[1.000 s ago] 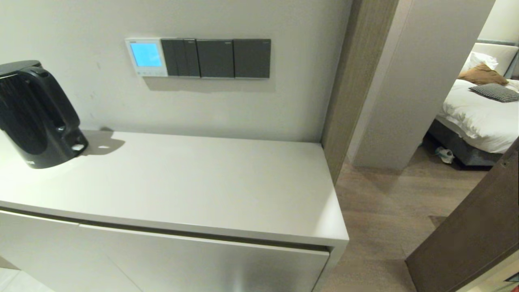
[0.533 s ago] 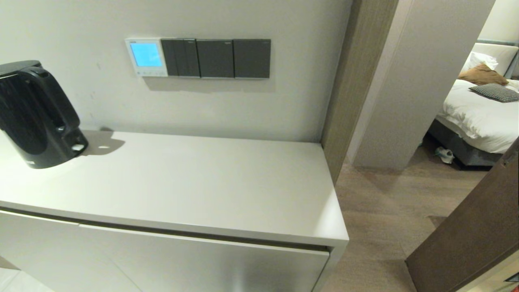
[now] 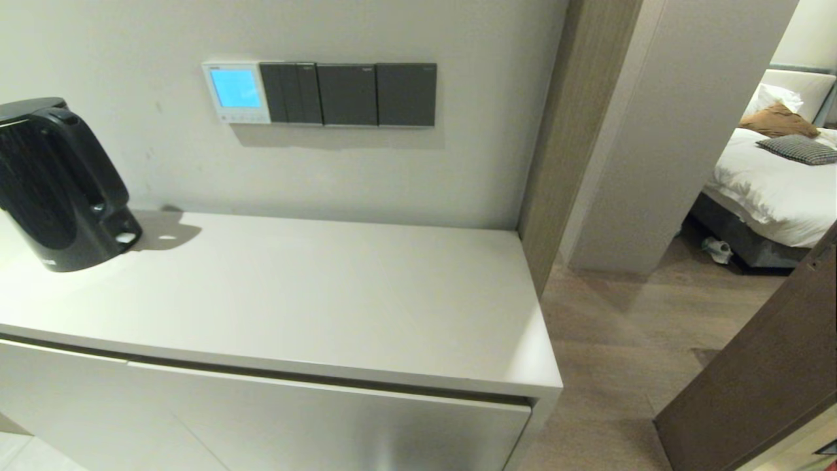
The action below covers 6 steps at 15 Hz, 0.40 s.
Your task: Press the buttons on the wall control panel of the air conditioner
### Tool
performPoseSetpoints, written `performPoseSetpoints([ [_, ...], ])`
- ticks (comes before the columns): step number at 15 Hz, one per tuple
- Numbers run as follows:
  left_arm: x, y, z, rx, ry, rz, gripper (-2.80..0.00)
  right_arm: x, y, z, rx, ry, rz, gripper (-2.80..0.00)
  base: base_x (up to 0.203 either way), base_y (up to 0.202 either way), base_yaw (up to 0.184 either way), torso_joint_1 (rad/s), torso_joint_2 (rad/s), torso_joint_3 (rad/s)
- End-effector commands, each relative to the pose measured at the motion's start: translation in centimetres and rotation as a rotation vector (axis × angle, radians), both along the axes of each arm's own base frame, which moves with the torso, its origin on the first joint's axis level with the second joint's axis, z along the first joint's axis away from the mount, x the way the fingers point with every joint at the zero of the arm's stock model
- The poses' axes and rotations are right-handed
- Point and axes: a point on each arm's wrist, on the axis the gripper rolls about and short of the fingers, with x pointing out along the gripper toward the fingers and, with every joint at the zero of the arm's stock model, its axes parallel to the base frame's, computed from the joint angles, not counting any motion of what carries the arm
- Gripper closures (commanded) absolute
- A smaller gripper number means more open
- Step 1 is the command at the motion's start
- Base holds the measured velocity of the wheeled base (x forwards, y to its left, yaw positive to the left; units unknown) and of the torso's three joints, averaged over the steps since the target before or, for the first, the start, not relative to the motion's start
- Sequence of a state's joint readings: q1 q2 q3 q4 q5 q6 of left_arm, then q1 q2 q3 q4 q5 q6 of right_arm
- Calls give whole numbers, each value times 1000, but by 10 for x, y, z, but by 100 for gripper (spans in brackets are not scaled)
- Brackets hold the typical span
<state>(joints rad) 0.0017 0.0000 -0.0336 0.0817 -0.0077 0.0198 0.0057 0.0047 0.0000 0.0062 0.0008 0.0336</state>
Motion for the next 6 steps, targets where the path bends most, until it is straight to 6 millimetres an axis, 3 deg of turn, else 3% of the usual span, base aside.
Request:
performPoseSetpoints([
  [1,0,0,0,-10,1,8,0,0,0,0,0,3,0,0,0,0,0,0,0,0],
  [6,0,0,0,-12,1,8,0,0,0,0,0,3,1,0,0,0,0,0,0,0],
])
